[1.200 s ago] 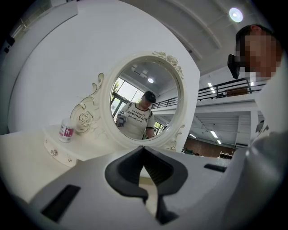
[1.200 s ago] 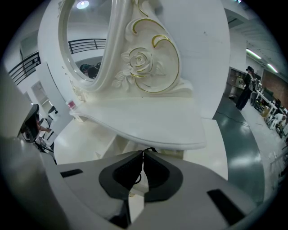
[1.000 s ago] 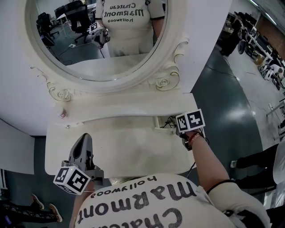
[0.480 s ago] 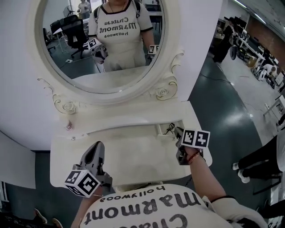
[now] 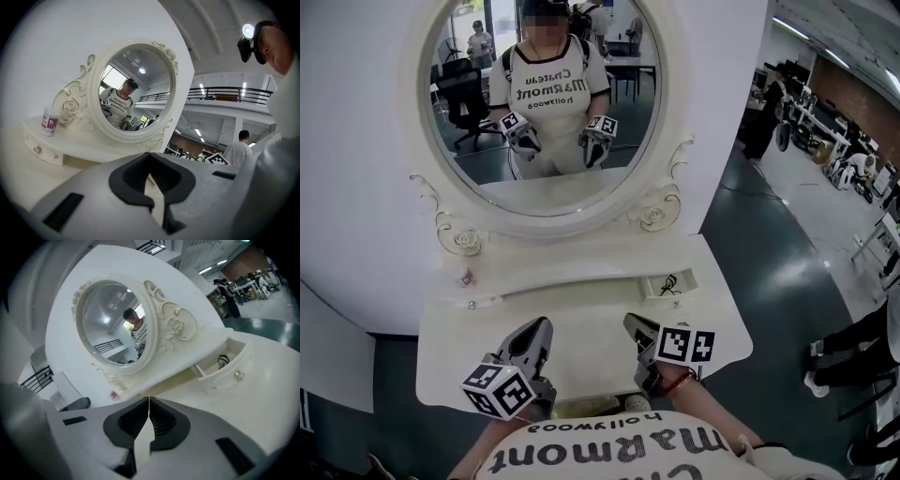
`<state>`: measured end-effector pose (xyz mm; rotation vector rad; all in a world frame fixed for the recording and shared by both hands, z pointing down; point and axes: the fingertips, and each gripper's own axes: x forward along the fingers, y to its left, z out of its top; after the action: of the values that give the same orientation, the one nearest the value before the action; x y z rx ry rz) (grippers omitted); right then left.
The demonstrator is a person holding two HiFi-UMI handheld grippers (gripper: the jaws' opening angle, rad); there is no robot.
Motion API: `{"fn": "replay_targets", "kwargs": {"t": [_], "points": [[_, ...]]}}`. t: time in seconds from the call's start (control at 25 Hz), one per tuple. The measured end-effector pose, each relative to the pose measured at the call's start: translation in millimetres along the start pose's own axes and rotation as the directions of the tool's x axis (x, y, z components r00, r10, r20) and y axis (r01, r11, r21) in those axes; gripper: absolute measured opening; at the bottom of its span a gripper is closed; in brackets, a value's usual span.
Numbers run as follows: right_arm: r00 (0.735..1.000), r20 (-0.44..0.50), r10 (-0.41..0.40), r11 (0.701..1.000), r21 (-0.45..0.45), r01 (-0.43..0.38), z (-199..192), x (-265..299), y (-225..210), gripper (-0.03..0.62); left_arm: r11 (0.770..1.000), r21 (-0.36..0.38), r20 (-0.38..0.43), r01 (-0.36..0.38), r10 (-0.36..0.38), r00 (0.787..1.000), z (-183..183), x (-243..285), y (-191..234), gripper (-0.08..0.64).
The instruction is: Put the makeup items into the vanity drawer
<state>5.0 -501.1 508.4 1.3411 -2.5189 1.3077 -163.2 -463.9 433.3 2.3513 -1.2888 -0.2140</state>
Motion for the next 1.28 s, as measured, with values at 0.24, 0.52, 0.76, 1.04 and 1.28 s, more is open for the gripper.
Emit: {"fn": "replay_targets", "kwargs": {"t": [0.24, 0.52, 0.76, 1.04, 1.28], "points": [[0.997, 0.004, 0.081, 0.981, -0.179, -0.079, -9, 3, 55, 0.029, 0.999, -0.016, 0.016, -0.031, 0.031, 0.999, -1, -26, 14, 0.008], [0.993, -0.008, 0.118, 0.942, -0.315, -0.115, -6, 2, 74, 0.029, 0.998, -0.019, 0.022, -0.053, 0.053, 0.998, -5, -34, 15, 0.008], [0.994, -0.051, 0.099, 0.908, -0.404, -0.111, -3, -8, 63, 0.029, 0.998, -0.027, 0.027, -0.061, 0.061, 0.998, -9, -24, 0, 0.008], [0.993, -0.087, 0.075, 0.905, -0.413, -0.104, 8, -16, 39, 0.029, 0.996, -0.04, 0.021, -0.076, 0.077, 0.997, -18, -7, -15, 0.008], [0.991, -0.115, 0.076, 0.908, -0.403, -0.116, 6, -19, 23, 0.029, 0.994, -0.038, 0.022, -0.107, 0.108, 0.994, -22, -4, -21, 0.008]]}}
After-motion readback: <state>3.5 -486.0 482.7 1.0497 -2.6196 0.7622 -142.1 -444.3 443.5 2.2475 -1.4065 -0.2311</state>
